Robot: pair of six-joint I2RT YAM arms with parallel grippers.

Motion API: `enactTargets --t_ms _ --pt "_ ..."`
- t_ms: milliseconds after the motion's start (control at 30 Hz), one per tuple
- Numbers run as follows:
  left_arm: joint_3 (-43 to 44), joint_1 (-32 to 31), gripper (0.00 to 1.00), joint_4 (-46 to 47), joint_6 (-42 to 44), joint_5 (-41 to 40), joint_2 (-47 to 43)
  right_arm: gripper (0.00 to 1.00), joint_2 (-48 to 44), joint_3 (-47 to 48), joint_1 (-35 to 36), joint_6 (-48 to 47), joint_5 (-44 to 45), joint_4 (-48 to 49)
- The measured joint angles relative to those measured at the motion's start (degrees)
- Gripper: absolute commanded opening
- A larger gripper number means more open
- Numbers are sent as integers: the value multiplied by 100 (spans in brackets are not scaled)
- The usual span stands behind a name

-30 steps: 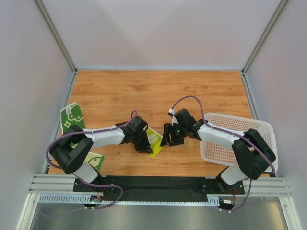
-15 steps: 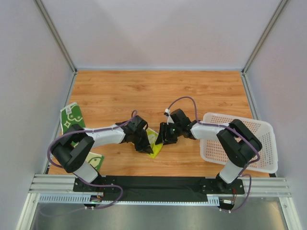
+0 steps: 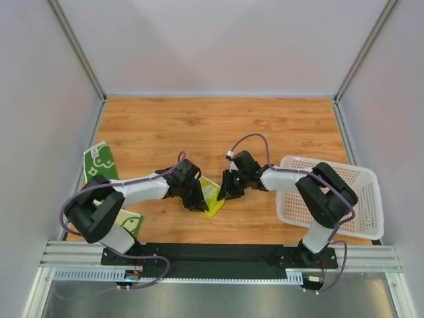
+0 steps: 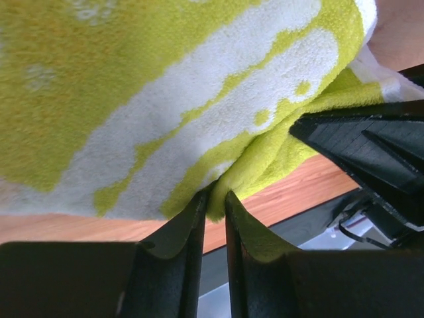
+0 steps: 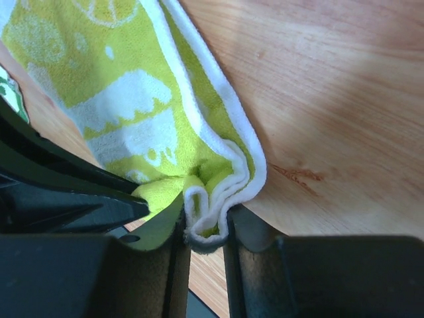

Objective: Roll the towels

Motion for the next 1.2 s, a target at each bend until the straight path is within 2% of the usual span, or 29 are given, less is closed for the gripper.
enactTargets --t_ms 400,500,567,700,800,1000,1200 --pt "-2 -376 24 -1390 387 -1248 -662 21 61 538 20 -164 522 -988" --pt "341 -876 23 -2000 688 -1978 -710 21 48 581 20 -188 549 -1158" --pt "874 -1462 23 -2321 981 -2566 -697 21 7 608 31 -212 573 -1296" --pt "1648 -2238 27 -2192 1613 -3294 -643 20 -98 715 92 -271 586 -1622" --pt "1725 -2505 36 -1851 2048 -3460 -555 20 -133 861 149 -310 586 -1829" --pt "1652 -2638 41 -1215 2603 -3381 -162 19 -136 1119 188 -363 586 -2140" --pt "1504 -2634 55 -861 2767 -3318 131 19 -138 1204 188 -428 586 -2332"
